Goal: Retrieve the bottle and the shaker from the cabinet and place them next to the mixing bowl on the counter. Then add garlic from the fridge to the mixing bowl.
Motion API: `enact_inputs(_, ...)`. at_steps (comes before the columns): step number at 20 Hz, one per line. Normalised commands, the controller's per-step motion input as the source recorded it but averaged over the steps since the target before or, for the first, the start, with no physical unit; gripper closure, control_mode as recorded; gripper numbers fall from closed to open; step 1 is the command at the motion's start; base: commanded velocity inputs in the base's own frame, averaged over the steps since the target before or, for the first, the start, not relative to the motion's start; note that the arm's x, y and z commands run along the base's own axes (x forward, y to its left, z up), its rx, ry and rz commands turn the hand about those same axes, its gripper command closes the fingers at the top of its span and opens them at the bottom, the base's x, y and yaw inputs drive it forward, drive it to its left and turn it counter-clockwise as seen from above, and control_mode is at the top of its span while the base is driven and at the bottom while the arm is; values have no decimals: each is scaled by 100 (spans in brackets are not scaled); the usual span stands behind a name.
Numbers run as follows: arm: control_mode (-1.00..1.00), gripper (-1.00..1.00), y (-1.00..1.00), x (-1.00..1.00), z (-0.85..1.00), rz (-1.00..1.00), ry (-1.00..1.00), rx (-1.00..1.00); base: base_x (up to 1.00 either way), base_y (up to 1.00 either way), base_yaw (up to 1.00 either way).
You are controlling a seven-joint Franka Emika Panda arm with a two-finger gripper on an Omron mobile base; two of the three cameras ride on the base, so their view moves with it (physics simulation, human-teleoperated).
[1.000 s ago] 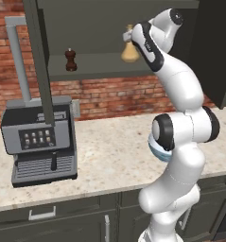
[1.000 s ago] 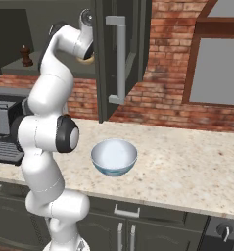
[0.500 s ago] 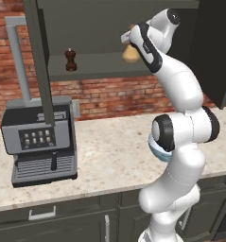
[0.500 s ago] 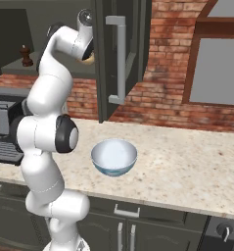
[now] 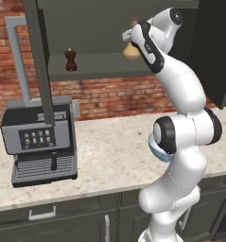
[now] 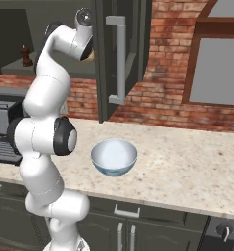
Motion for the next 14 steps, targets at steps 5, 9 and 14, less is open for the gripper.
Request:
enact_inputs(5,-100,100,0,-19,-22,-4,-25,0,0,0,0)
enact_inputs(9,-100,100,0,-15,10,-1,-6,-1,0,0,0)
enact_inputs(14,-100,100,0,-33,35,-5,2,-8,0,0,0)
